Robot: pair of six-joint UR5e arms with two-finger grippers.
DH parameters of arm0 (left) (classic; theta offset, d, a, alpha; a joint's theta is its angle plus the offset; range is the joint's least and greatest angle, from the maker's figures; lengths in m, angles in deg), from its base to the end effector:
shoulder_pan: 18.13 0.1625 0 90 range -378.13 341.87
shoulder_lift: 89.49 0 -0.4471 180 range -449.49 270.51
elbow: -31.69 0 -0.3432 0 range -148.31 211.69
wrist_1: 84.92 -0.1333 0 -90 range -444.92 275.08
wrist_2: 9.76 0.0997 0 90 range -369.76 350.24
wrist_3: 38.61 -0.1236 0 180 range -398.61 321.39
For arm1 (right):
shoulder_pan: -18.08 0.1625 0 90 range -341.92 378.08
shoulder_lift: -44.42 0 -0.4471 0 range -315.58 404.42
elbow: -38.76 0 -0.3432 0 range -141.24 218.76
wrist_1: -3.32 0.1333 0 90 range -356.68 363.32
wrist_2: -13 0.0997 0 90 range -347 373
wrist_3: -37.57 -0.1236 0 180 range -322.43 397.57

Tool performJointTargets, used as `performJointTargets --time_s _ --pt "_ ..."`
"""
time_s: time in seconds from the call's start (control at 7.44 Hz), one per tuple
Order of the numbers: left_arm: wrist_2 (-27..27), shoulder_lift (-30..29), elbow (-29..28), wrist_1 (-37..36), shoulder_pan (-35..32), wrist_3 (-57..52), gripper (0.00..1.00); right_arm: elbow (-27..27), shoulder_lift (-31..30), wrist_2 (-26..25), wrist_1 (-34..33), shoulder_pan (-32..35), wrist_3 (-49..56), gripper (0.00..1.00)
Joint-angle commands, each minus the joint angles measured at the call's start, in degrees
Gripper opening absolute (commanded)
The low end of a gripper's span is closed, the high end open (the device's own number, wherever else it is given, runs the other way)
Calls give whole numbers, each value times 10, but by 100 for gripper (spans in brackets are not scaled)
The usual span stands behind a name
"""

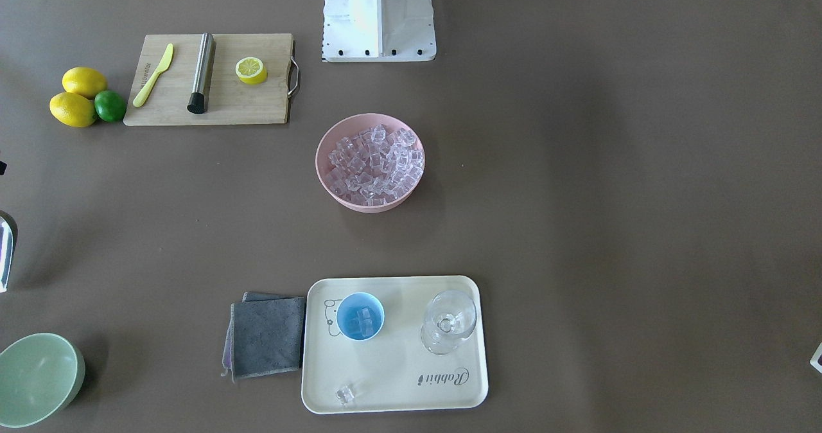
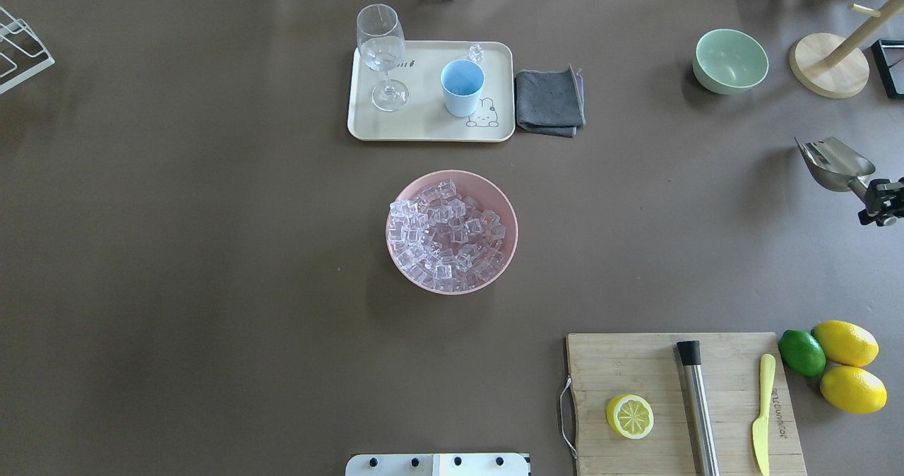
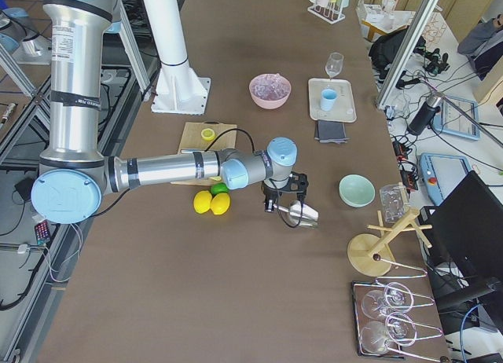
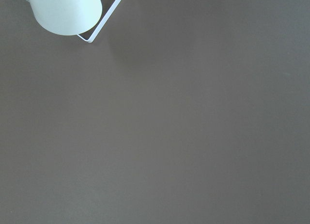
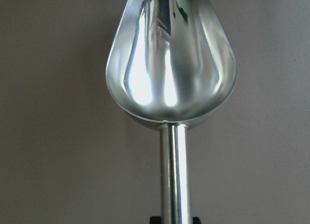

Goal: Put ice in cup with scoop
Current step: 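Carry the empty scoop back toward its spot with the right gripper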

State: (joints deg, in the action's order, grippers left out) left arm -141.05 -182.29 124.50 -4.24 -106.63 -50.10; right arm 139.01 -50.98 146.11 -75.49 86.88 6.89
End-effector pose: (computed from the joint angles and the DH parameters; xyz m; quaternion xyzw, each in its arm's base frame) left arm -0.0398 -0.4581 0.6746 0.0005 0.3537 0.0945 0.9306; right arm -0.1066 -0.4098 0.6378 -0.0424 -0.3839 0.0250 0.9221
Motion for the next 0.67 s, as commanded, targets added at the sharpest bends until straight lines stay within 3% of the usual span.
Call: performJointTargets --time_s 0.0,0.13,0.27,0.4,0.54 --pt "-1 1 -1 -1 0 0 99 -19 -1 0 16 -15 -3 0" --pt "-2 -1 2 -1 0 1 99 -20 -1 0 16 -16 -6 21" --pt "-11 -3 -1 0 0 0 99 -23 -3 0 16 -16 -6 57" --pt "-19 -2 0 0 1 0 99 -26 -4 1 16 -16 -5 67" --pt "-20 -1 -2 -1 1 0 99 -26 -3 2 16 -16 -6 96"
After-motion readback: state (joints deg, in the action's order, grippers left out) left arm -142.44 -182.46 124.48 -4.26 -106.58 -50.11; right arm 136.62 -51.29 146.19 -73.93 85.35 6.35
